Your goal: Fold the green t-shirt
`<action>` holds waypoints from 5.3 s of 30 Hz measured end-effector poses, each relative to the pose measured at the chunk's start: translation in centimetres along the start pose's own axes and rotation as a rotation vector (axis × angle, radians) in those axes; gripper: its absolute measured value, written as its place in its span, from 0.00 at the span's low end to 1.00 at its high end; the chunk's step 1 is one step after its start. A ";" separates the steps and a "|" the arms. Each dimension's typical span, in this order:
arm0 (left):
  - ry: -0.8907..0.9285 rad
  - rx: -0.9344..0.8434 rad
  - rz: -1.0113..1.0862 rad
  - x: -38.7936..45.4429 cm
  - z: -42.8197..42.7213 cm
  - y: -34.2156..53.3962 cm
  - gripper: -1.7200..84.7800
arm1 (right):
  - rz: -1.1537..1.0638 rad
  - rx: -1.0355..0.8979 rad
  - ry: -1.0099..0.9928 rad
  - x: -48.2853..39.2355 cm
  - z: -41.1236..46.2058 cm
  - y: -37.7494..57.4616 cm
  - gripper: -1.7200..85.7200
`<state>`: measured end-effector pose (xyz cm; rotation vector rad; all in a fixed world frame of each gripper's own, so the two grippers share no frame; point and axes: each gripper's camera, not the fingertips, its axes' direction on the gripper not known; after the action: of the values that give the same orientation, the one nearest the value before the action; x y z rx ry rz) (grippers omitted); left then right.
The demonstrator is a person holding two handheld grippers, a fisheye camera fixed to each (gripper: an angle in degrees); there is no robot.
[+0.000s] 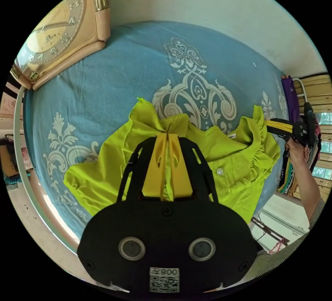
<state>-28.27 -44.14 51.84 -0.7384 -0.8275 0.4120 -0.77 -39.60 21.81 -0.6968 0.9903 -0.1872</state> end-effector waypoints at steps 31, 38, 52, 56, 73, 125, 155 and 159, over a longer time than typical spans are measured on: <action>0.042 0.041 -0.032 -2.7 4.0 7.8 0.07 | 0.180 0.088 -0.233 2.6 3.9 1.5 0.03; 0.163 0.055 -0.170 -6.8 2.5 16.8 0.08 | 0.334 0.238 -0.262 5.8 1.2 11.4 0.07; 0.055 -0.595 -0.558 -11.3 9.0 39.4 0.13 | 0.499 -0.509 -0.638 -3.4 15.4 33.3 0.11; 0.039 -0.629 -0.544 -11.2 11.5 39.1 0.13 | 0.536 -0.485 -0.675 -3.6 17.1 33.8 0.11; 0.018 -0.669 -0.412 -8.4 15.4 38.9 0.03 | 0.482 -0.436 -0.656 -2.4 18.3 35.1 0.02; 0.072 -0.191 1.049 44.0 44.0 7.0 0.09 | 0.529 0.115 -0.138 0.7 14.5 28.6 0.09; 0.426 0.040 0.482 27.8 34.2 6.0 0.10 | 0.669 0.204 -0.381 9.5 14.1 35.9 0.04; 0.253 -0.156 0.239 16.7 31.5 14.7 0.10 | 0.609 0.088 -0.524 5.7 14.8 38.9 0.07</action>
<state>-43.32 -10.82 63.96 -1.0175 -0.5381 0.4597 8.28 -5.43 -0.93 -0.3102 0.6430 0.4642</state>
